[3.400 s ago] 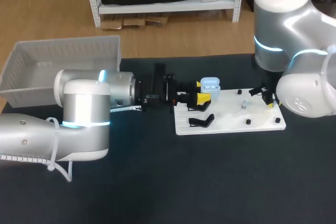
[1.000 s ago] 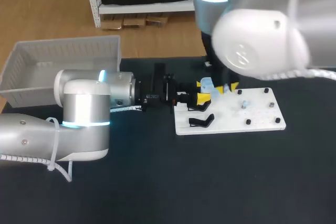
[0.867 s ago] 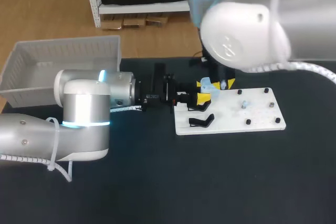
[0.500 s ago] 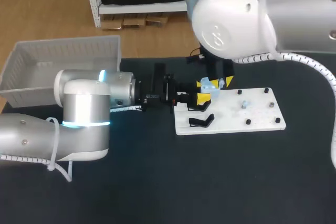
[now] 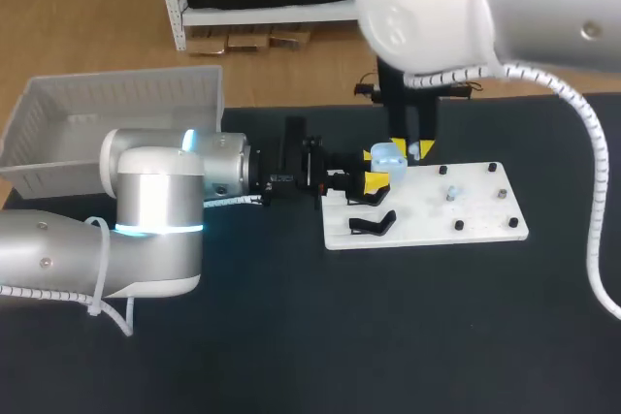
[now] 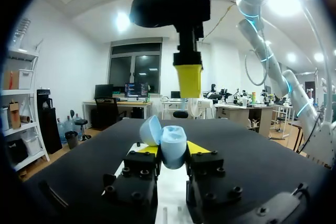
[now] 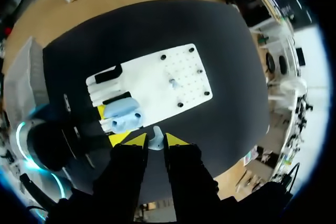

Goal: Pick up each earbud case from the left stands, insert the matching earbuds, close the lid, and place the case in the box.

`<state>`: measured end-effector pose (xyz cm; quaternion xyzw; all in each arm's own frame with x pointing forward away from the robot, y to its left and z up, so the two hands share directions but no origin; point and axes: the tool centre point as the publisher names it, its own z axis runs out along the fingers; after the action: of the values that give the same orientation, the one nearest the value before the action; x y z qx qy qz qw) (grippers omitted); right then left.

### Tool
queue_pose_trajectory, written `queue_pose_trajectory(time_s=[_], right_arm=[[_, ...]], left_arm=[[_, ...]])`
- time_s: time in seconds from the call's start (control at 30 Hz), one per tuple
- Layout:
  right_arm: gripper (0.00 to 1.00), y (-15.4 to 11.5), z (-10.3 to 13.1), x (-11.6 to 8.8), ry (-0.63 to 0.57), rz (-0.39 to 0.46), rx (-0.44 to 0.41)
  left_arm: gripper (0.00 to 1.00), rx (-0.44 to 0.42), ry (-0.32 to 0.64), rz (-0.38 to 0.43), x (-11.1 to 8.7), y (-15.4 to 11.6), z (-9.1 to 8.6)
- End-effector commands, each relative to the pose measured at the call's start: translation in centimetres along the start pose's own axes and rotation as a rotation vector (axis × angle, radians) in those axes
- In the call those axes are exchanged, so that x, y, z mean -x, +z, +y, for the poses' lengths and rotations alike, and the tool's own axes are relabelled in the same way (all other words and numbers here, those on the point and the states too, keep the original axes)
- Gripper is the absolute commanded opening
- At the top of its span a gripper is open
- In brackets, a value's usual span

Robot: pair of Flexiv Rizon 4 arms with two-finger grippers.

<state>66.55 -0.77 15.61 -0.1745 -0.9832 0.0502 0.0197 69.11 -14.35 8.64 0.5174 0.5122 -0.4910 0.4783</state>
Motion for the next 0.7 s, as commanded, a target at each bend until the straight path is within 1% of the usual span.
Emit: queue_pose_trajectory(time_s=[0.03,0.2,0.43,0.57,0.7], right_arm=[[0.00,0.0,-0.8,0.3,0.038,0.015,0.035],[0.00,0.0,-0.8,0.3,0.038,0.015,0.035],[0.00,0.0,-0.8,0.3,0.038,0.015,0.035],[0.00,0.2,-0.1,-0.1,0.060,0.046,0.034],[0.00,0.1,0.2,-0.5,0.112,0.073,0.018]], left_arm=[[0.00,0.003,0.004,-0.006,-0.2,0.0,0.0],[0.00,-0.005,0.013,-0.016,-0.3,0.1,-0.1],[0.00,-0.018,0.049,-0.028,-0.7,0.5,-0.7],[0.00,-0.016,0.061,-0.033,-0.7,0.5,-1.1],[0.00,-0.006,0.062,-0.034,-0.9,0.5,-1.2]])
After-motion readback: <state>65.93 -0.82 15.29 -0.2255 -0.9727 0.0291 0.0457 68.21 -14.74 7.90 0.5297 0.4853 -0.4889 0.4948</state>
